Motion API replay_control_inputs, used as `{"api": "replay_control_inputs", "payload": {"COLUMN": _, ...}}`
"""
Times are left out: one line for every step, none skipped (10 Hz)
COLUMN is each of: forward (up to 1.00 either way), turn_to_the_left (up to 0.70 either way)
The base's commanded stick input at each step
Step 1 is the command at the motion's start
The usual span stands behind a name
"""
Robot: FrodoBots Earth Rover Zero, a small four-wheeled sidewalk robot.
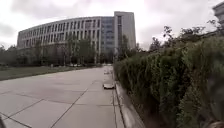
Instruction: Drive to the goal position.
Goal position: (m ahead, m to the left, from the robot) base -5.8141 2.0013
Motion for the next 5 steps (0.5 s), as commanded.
{"api": "replay_control_inputs", "payload": {"forward": 0.00, "turn_to_the_left": 0.00}}
{"api": "replay_control_inputs", "payload": {"forward": 0.00, "turn_to_the_left": 0.00}}
{"api": "replay_control_inputs", "payload": {"forward": 0.00, "turn_to_the_left": 0.00}}
{"api": "replay_control_inputs", "payload": {"forward": 0.00, "turn_to_the_left": 0.00}}
{"api": "replay_control_inputs", "payload": {"forward": 0.00, "turn_to_the_left": 0.03}}
